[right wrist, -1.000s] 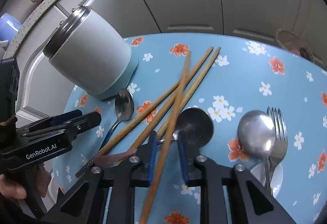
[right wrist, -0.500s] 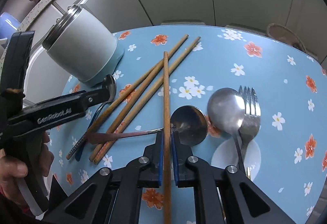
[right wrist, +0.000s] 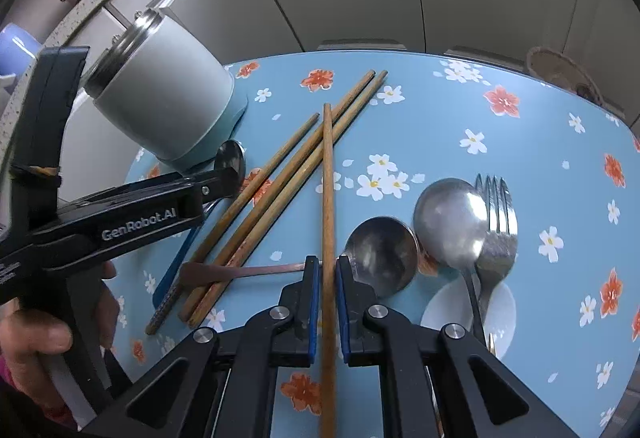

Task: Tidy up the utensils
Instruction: 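Move the left tool toward the blue-handled spoon while the right tool holds the chopstick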

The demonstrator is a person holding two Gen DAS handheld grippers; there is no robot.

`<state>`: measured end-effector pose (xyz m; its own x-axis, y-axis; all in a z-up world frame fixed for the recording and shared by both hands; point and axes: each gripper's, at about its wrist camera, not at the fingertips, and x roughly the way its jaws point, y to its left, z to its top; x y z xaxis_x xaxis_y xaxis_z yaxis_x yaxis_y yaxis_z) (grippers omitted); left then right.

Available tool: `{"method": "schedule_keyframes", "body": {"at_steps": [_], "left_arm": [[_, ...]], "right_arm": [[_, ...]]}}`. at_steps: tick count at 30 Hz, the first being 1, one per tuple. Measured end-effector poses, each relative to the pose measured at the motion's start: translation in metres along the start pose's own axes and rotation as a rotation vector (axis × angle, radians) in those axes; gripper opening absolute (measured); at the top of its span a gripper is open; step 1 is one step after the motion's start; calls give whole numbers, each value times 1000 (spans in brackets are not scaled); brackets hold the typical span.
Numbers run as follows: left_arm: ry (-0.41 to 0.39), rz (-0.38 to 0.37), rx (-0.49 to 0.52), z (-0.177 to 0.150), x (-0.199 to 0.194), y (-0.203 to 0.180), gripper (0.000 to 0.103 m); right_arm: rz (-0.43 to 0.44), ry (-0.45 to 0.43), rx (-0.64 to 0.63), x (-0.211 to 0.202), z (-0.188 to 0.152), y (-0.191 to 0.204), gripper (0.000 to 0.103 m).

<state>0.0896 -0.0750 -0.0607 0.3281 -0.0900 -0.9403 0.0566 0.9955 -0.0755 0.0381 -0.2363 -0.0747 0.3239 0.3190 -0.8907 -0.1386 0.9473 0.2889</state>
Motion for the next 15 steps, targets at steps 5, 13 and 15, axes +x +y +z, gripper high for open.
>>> {"method": "schedule_keyframes", "body": {"at_steps": [5, 13, 15], "left_arm": [[-7, 1, 3, -10, 1, -5, 68], [13, -21, 6, -25, -3, -6, 68], [12, -13, -7, -25, -5, 1, 68]], "right_arm": [[-30, -9, 21, -4, -4, -8, 7], [-101, 5, 24, -18, -13, -27, 7], [-110, 8, 23, -20, -14, -30, 7]]}}
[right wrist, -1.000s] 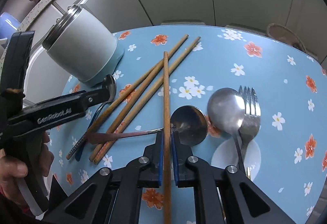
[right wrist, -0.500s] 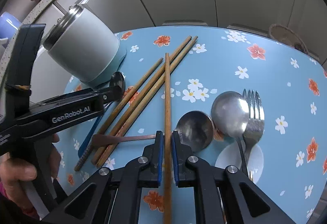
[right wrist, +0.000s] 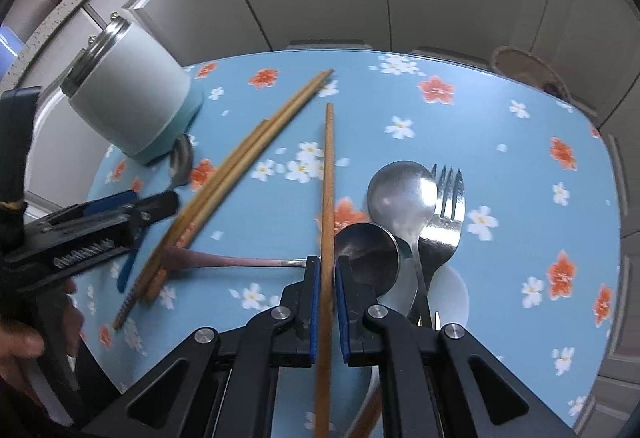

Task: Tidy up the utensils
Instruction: 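Move the left tool toward the blue-handled spoon while the right tool holds the chopstick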

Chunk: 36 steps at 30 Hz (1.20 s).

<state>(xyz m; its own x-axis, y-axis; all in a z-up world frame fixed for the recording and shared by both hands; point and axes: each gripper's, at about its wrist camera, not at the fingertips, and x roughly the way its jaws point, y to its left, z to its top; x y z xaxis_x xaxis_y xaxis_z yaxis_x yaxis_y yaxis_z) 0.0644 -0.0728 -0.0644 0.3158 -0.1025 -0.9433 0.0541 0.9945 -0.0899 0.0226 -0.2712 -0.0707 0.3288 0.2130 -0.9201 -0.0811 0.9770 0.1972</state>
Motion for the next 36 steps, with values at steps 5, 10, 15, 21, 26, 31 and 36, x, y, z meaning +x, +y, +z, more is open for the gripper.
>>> {"method": "schedule_keyframes", "body": {"at_steps": [5, 10, 15, 21, 26, 31, 36], "left_arm": [[-13, -11, -15, 6, -3, 3, 68], [-32, -4, -26, 19, 3, -4, 68], [-44, 14, -1, 25, 11, -18, 68], [-51, 71, 35, 32, 24, -30, 68], [-77, 47, 60, 26, 21, -29, 54], [-72, -62, 73, 24, 10, -16, 39], [-52, -131, 37, 17, 2, -1, 39]], "right_arm": [[56, -8, 50, -2, -2, -8, 7], [69, -15, 74, -3, -4, -10, 7], [73, -6, 63, -4, -4, -7, 9], [81, -21, 66, 0, -1, -4, 12], [88, -39, 48, 4, 0, 2, 12], [101, -43, 51, 6, -5, 6, 6], [139, -59, 63, -4, -11, 6, 6]]}}
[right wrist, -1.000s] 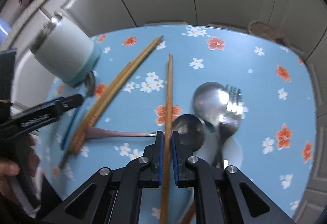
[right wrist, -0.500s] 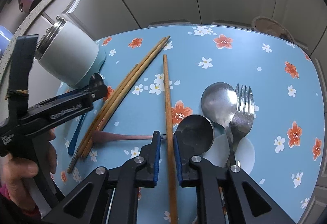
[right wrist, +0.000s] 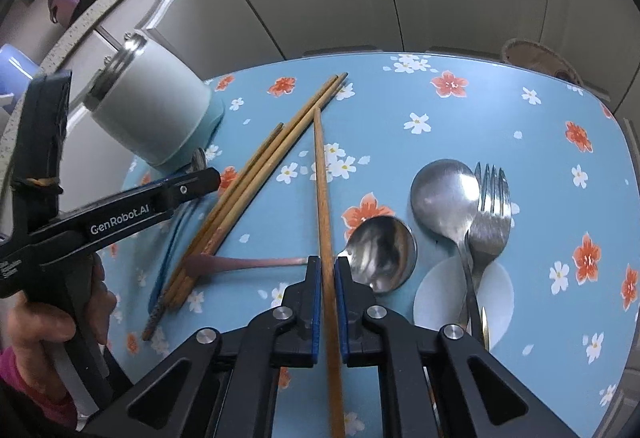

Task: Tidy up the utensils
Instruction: 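Move the left tool toward the blue-handled spoon while the right tool holds the chopstick, then grasp the blue-handled metal spoon with the left tool and lift it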

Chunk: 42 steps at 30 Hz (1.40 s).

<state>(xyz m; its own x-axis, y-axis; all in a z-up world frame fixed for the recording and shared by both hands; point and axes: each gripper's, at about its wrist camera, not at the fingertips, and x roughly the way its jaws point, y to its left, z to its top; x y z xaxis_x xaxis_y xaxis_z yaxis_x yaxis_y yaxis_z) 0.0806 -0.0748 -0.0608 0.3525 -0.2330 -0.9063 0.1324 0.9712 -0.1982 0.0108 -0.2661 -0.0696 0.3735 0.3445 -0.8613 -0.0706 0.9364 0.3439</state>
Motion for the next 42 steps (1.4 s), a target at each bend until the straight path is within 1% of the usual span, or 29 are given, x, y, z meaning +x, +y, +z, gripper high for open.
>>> {"method": "schedule_keyframes", "body": {"at_steps": [3, 8, 12, 17, 18, 19, 23, 26, 29, 31, 32, 33, 35, 36, 38, 40, 42], "left_arm": [[-15, -26, -17, -6, -17, 8, 39], [-59, -59, -11, -15, -55, 14, 39], [-101, -83, 0, -17, -80, 14, 39], [-126, -104, -2, -23, -105, 23, 39], [-132, -112, -1, -24, -110, 23, 13], [-136, -116, 0, -25, -111, 22, 1], [-157, -64, 7, -28, -125, 28, 2], [-140, -93, -25, -29, -124, 33, 2], [-129, -91, -6, -33, -122, 32, 2], [-110, -83, 2, -34, -115, 32, 9], [-102, -80, 5, -35, -110, 32, 20], [-94, -69, 2, -36, -105, 33, 36], [-57, -44, -8, -36, -87, 37, 47], [-43, -37, -12, -35, -80, 38, 47], [-18, 26, -10, -32, -63, 39, 47], [-11, 89, 11, -31, -49, 37, 47], [5, 112, 42, -30, -38, 33, 47]], "right_arm": [[39, -18, 11, -10, -1, 3, 6], [85, -44, 14, -24, 0, 9, 6], [105, -67, -5, -36, -1, 17, 6], [120, -91, -34, -52, -6, 28, 6], [124, -95, -44, -55, -8, 32, 6], [126, -99, -51, -58, -9, 35, 6], [127, -112, -79, -65, -11, 46, 6], [132, -117, -90, -69, -10, 55, 6], [129, -114, -100, -69, -13, 58, 6], [127, -114, -100, -70, -14, 59, 6], [126, -113, -98, -69, -15, 60, 6], [126, -111, -96, -68, -15, 60, 6], [123, -106, -95, -67, -17, 59, 6], [121, -103, -94, -66, -17, 59, 6], [118, -99, -95, -64, -18, 58, 6], [117, -94, -94, -63, -17, 58, 6], [121, -91, -94, -62, -16, 58, 6]]}}
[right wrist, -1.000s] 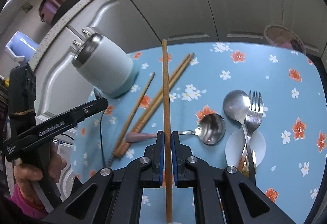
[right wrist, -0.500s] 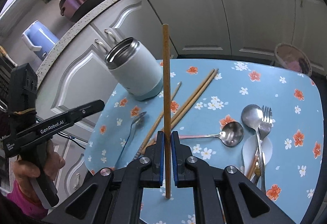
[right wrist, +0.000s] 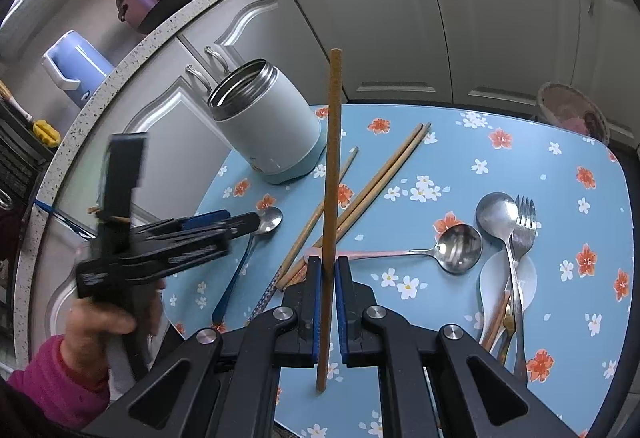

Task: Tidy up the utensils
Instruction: 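Grasp the blue-handled metal spoon with the left tool and lift it, then lower the spoon into the food jar with the left tool while the right tool drops the chopstick in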

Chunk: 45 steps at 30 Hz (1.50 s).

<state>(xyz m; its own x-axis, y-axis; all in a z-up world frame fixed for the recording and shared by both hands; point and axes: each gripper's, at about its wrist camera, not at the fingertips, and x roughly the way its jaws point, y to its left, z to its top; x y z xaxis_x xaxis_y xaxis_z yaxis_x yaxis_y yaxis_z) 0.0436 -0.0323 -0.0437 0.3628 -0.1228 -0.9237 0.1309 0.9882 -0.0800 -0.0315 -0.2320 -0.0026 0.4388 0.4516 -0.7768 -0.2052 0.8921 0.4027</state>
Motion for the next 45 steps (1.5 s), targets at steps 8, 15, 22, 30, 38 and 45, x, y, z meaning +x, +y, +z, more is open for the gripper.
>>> {"method": "schedule_keyframes", "body": {"at_steps": [8, 15, 22, 30, 38, 45], "left_arm": [[22, 75, 80, -2, 26, -14, 51], [22, -6, 72, -5, 24, -2, 40], [2, -94, 30, -15, 5, 14, 40], [-110, -174, -6, -19, -57, 26, 40], [-208, -210, -15, -21, -102, 29, 40], [-256, -221, -35, -13, -126, 35, 40]], "right_arm": [[3, 7, 9, 3, 3, -3, 6], [3, 13, 5, 6, 3, 0, 6], [6, 13, -6, 5, 4, 4, 6], [19, -16, -42, -8, 9, 19, 6], [3, -46, -92, -18, 18, 37, 6], [-10, -73, -116, -26, 34, 49, 6]]}}
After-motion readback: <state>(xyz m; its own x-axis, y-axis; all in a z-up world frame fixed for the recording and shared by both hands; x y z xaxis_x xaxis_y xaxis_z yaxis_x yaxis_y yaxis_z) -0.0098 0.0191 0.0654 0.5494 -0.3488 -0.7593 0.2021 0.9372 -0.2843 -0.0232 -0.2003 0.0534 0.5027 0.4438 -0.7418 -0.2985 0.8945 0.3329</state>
